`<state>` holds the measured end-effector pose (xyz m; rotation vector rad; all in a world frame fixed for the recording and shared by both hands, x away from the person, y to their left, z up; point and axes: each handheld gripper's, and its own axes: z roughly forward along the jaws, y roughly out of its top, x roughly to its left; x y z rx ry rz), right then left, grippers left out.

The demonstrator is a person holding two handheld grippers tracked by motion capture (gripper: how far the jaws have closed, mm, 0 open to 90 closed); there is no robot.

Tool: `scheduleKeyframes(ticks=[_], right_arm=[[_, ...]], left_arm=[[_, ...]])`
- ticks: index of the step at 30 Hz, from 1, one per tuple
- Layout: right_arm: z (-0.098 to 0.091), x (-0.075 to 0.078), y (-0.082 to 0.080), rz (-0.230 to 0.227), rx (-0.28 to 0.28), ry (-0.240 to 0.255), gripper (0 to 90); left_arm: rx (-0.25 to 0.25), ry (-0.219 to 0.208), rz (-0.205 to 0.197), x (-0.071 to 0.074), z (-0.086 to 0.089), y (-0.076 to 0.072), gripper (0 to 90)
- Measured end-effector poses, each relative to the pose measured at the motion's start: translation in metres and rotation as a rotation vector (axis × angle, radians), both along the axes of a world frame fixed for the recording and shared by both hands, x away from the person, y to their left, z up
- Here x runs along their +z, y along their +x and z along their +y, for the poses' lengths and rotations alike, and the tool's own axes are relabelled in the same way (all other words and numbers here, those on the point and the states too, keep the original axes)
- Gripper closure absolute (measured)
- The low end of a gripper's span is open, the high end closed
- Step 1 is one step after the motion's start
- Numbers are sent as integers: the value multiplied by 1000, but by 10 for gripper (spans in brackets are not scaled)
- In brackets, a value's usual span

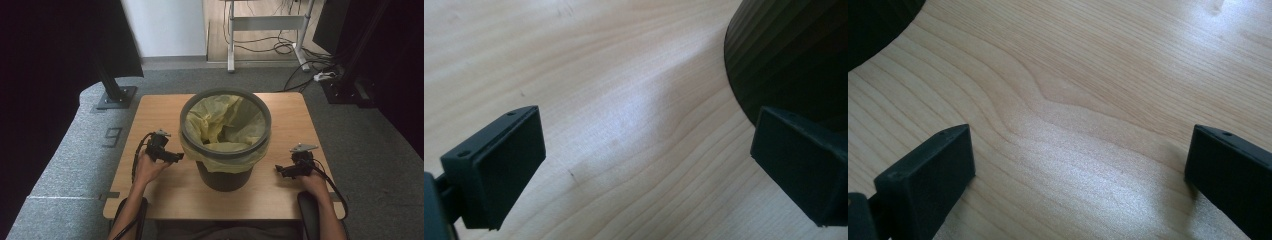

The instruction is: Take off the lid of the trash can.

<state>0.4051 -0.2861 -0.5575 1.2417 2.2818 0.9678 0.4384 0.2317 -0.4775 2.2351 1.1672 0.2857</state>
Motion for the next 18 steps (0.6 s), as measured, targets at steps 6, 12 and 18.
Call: scheduleKeyframes(ticks=[6,12,18], right_arm=[[0,0,0,-1,3,-3,0],[0,0,0,-2,4,-3,0],[0,0,0,-2,4,-3,0]], left_arm=[[-9,1,-7,20,2,-1,17],[-4,2,-22,44,5,-1,23],[0,9,-41,70,8,1,28]])
